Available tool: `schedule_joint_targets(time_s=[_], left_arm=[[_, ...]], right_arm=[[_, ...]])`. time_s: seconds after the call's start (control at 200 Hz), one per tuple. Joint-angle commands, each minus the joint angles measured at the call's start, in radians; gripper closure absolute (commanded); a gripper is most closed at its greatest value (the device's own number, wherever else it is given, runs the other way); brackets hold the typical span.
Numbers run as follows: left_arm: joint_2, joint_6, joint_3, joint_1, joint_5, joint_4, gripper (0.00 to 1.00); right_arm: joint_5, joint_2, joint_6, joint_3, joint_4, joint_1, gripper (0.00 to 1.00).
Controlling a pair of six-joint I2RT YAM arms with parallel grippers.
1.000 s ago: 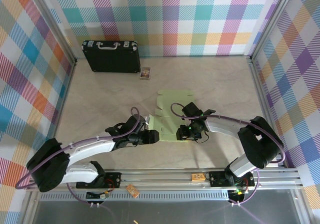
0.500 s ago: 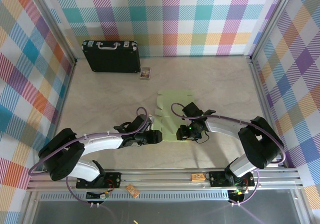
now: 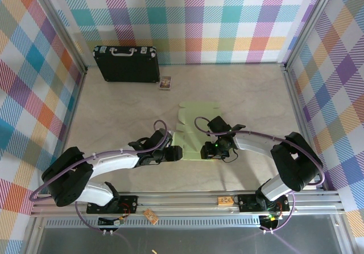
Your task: Fold the paper box
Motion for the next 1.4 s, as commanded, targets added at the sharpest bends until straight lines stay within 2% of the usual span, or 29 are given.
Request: schedule_joint_targets(time_s=[0.0, 0.185, 0.525, 0.585, 0.695, 0.765, 1.12, 1.29, 1.395], left_arm=[[0.023, 0.004, 0.008, -0.014, 0.033, 0.041, 0.46], [0.058, -0.025, 0.007, -0.021, 0.099, 0.151, 0.5], [0.044, -0.049, 0.003, -0.034, 0.125, 0.216, 0.52], [0.018, -0.042, 0.008, -0.034, 0.095, 0.174, 0.52], [-0.023, -0.01, 0.031, -0.033, -0.047, 0.011, 0.52], [-0.023, -0.007, 0.033, -0.033, -0.084, -0.039, 0.52], [0.089, -0.03, 0.023, -0.034, -0.054, 0.029, 0.48], [0.099, -0.038, 0.013, -0.034, 0.022, 0.12, 0.5], [0.075, -0.039, 0.008, -0.034, 0.023, 0.133, 0.51]], right_arm=[[0.029, 0.057, -0.021, -0.031, -0.012, 0.002, 0.57], [0.029, 0.058, -0.02, -0.03, -0.012, 0.002, 0.57], [0.031, 0.057, -0.022, -0.031, -0.012, 0.002, 0.57], [0.031, 0.056, -0.021, -0.032, -0.01, 0.002, 0.56], [0.031, 0.056, -0.02, -0.033, -0.008, 0.002, 0.56], [0.031, 0.055, -0.021, -0.035, -0.005, 0.002, 0.56], [0.031, 0.05, -0.021, -0.039, -0.006, 0.002, 0.56], [0.031, 0.053, -0.023, -0.036, -0.003, 0.002, 0.56], [0.031, 0.053, -0.024, -0.037, -0.004, 0.002, 0.56]])
